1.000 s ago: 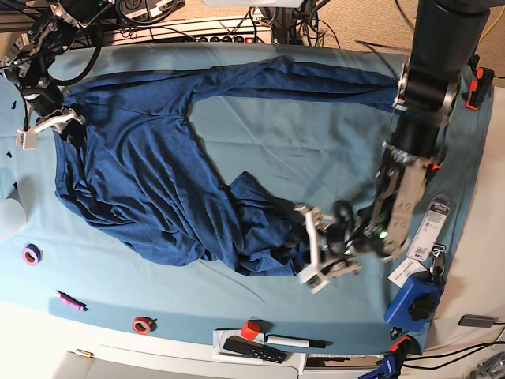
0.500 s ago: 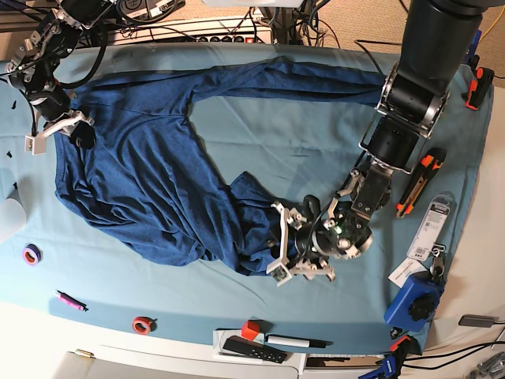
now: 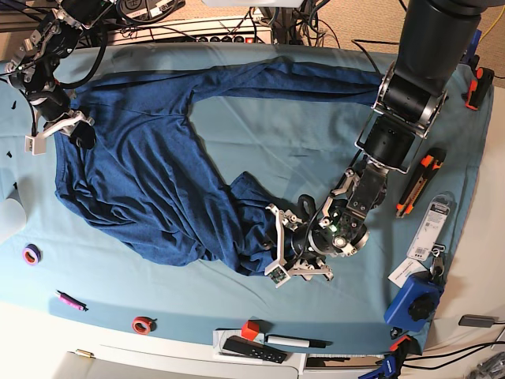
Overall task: Layout the t-shirt on the table in an organized manner, then fold the t-shirt properly
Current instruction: 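Lower the left gripper onto the bunched shirt body and pinch it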
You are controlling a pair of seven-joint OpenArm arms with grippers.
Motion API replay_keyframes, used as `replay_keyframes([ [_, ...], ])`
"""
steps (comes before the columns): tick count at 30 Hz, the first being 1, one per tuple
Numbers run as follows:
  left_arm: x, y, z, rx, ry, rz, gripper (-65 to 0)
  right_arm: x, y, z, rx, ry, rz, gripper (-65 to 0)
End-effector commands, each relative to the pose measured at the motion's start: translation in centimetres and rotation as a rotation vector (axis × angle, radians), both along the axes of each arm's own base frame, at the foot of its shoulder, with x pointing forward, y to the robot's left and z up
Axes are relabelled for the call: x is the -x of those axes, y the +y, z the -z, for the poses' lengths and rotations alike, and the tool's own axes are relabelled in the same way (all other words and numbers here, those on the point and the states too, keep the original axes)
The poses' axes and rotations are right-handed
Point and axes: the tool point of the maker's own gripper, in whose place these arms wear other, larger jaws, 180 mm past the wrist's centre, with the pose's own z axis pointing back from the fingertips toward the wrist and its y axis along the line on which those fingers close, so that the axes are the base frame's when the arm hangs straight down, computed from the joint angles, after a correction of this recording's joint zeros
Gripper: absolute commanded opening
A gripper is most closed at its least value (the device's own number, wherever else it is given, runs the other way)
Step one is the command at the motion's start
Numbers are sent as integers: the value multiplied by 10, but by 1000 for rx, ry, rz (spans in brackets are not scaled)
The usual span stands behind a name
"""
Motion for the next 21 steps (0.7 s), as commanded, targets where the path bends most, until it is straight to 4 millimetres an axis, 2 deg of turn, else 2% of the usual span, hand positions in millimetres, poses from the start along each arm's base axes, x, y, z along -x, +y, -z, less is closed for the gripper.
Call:
replay_keyframes([
  [1,-19,-5,-32,39,-77,-7,-315,-9,-6,-17,23,-60,-5,-465],
  [6,-26,-4,-42,29,-133,-1,-315,-9,-6,-18,23,-61,-4,-465],
  [12,-27,-5,-43,32,-141,2,-350,-9,-6,-18,23,-61,-4,-465],
  [21,-33,-3,-51,52,-175,-39,-350,-9,-6,-18,23,-61,-4,-465],
])
